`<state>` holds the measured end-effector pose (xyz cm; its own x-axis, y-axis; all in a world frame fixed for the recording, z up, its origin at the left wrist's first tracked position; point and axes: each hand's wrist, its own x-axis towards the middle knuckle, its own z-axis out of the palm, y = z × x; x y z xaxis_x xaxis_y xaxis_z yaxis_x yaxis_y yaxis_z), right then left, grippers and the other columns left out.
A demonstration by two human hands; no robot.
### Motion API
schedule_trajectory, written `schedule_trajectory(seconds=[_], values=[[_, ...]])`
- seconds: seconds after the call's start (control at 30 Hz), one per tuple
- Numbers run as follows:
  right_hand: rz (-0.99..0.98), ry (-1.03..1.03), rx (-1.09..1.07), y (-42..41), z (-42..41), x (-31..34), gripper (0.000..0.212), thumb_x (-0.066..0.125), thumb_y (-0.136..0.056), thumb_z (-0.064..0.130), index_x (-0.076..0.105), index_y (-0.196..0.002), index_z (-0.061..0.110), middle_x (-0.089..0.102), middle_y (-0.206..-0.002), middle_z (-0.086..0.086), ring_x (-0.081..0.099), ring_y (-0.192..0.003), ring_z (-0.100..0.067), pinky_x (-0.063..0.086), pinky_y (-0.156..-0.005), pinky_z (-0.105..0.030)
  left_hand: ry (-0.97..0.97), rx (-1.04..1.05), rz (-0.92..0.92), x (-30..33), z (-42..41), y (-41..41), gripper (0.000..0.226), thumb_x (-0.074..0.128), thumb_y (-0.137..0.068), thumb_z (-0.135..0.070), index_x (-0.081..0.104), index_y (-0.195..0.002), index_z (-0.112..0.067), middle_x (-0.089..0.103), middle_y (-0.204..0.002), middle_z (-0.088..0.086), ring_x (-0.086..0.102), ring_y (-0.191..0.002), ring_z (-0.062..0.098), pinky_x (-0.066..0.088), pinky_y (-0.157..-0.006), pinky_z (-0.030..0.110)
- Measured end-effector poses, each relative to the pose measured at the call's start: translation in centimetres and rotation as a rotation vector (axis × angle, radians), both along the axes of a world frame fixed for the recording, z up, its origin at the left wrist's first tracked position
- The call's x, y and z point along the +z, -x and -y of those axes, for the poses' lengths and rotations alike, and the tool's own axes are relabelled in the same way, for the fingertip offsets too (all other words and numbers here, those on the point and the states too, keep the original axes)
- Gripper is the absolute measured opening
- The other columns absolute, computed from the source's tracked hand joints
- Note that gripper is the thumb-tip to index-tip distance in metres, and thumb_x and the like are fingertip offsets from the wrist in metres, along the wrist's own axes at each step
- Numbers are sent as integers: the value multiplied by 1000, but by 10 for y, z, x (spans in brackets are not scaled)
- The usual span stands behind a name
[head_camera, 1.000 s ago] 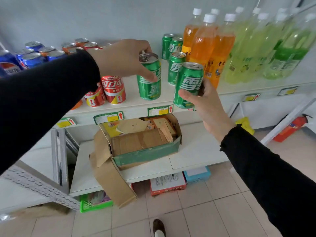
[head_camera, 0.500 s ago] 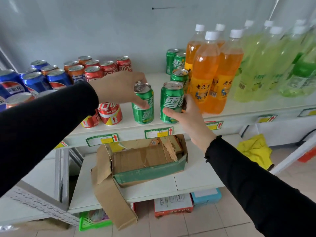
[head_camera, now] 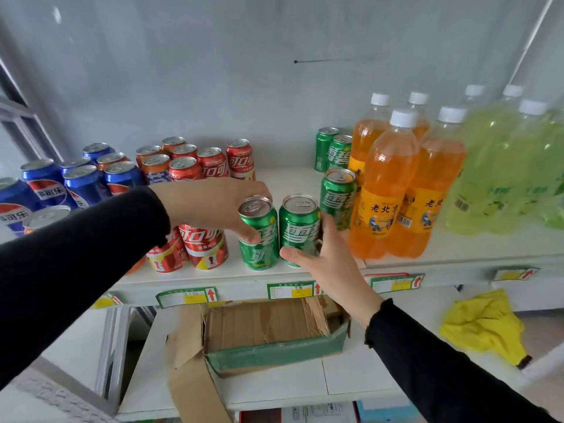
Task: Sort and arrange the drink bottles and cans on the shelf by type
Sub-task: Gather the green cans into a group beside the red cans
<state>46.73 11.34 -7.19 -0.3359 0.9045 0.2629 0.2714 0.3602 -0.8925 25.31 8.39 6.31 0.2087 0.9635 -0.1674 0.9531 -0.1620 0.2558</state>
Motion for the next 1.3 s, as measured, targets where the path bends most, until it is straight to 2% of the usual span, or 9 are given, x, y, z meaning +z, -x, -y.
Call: schedule_trajectory(seconds=[0.17,0.27,0.37,0.53,0.7,0.87,1.0,1.13,1.3], values=[[58,15,18,-5,7,17,70,77,-84,41,37,-139,31,52,-122,32,48,-105,28,38,-83,4,3,-52,-42,2,-3,0,63,80,-74,-56,46,-126,-49,62,-122,-23,60,-107,2,50,-98,37],[11,-58,-14,-9,15,49,81,60,-84,68,33,-151,31,46,-148,21,45,-131,8,38,-109,-21,73,-60,-38,12,-7,5,90,74,-69,-71,29,-145,-52,48,-141,-24,52,-122,4,43,-106,32],[36,-242,-20,-7,21,99,55,47,-99,52,42,-148,28,48,-148,17,43,-135,6,37,-113,-23,49,-111,-14,30,-12,11,84,69,-76,-68,29,-147,-50,44,-144,-23,47,-110,-3,39,-96,24],[772,-556,-48,12,-23,173,44,57,-101,22,49,-145,23,54,-144,3,47,-134,-15,38,-105,-29,-23,-162,-86,57,-31,30,72,69,-81,-63,39,-144,-44,50,-143,-17,53,-119,7,43,-101,28],[1446,-363,8,36,-69,182,58,73,-89,35,54,-141,17,59,-138,-6,56,-125,-28,48,-96,-36,-57,-205,-111,67,-59,50,67,69,-86,-55,44,-145,-36,52,-143,-13,55,-118,9,41,-99,25],[1816,-303,35,43,-95,158,47,76,-81,47,69,-114,14,71,-100,0,68,-89,-25,53,-66,-32,-73,-268,-97,65,-96,59,65,69,-88,-49,45,-145,-30,53,-141,-8,53,-125,13,40,-108,31],[1903,-234,11,42,-99,149,42,76,-85,41,69,-114,12,68,-99,0,65,-86,-23,49,-67,-32,-100,-311,-51,55,-137,47,64,72,-89,-43,44,-145,-28,54,-140,-4,53,-126,17,39,-107,33],[1813,-111,40,39,-108,148,60,81,-80,43,65,-125,9,71,-113,-5,68,-101,-27,56,-86,-38,-137,-351,-68,47,-176,18,64,70,-92,-34,43,-148,-21,53,-144,3,50,-130,22,36,-107,31],[1854,-133,37,33,-120,143,51,81,-81,39,65,-118,7,71,-103,-5,69,-92,-26,53,-73,-34,-257,-385,-201,35,-232,-31,55,72,-88,-29,53,-137,-14,59,-132,9,55,-123,29,44,-100,37]])
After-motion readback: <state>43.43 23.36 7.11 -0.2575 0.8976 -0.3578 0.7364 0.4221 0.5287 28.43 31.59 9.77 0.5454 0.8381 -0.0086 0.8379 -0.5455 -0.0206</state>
